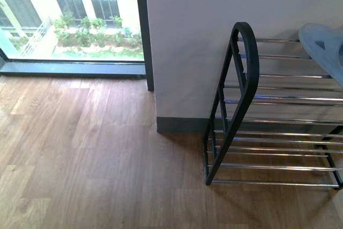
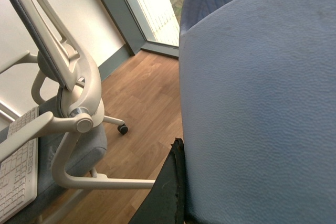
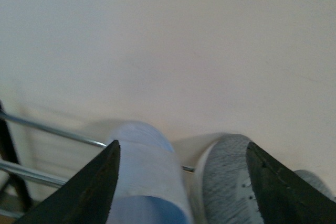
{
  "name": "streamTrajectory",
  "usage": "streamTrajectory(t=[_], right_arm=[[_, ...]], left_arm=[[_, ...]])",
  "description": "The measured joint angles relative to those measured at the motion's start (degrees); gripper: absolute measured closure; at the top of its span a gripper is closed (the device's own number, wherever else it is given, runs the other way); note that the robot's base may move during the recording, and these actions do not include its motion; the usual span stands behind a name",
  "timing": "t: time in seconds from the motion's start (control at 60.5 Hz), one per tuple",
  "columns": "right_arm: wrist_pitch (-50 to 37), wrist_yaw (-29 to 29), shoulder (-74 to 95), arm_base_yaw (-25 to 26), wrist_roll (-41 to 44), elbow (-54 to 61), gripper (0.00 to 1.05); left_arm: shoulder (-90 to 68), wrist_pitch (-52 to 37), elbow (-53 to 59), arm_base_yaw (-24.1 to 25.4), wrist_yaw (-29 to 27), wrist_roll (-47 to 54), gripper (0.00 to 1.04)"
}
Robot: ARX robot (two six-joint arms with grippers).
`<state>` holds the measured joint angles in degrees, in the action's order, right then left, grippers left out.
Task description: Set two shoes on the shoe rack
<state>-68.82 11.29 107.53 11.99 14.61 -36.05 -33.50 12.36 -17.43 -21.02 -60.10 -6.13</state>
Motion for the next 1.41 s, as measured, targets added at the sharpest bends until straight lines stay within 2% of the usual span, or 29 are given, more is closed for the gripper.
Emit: streamTrajectory(t=[0.165, 0.314, 0.397, 0.678, 0.744, 0.844, 1.406], right_arm=[[-3.04, -1.68, -8.09, -2.10, -10.29, 8.24, 0.66], [-3.10, -3.21, -13.64, -3.74, -12.61, 14.53, 0.87], [1.18, -4.46, -20.26, -4.74, -13.35, 18.23, 1.04], [6.97, -7.26, -36.52, -7.72, -13.81, 27.89, 1.03], [8.81, -10.60, -39.82, -9.92, -13.86, 29.24, 1.03], [11.19, -10.69, -43.58, -11.52, -13.84, 30.69, 1.03], [32.98, -11.28, -70.73, -11.78, -13.86, 34.95, 1.03]], left_arm=[[0.02, 0.00, 0.00, 0.00, -0.09, 0.00, 1.03], [0.02, 0.00, 0.00, 0.00, -0.09, 0.00, 1.03], [0.02, 0.00, 0.00, 0.00, -0.09, 0.00, 1.03], [0.02, 0.00, 0.00, 0.00, -0.09, 0.00, 1.03], [0.02, 0.00, 0.00, 0.00, -0.09, 0.00, 1.03], [0.02, 0.00, 0.00, 0.00, -0.07, 0.00, 1.03], [0.02, 0.00, 0.00, 0.00, -0.09, 0.00, 1.03]])
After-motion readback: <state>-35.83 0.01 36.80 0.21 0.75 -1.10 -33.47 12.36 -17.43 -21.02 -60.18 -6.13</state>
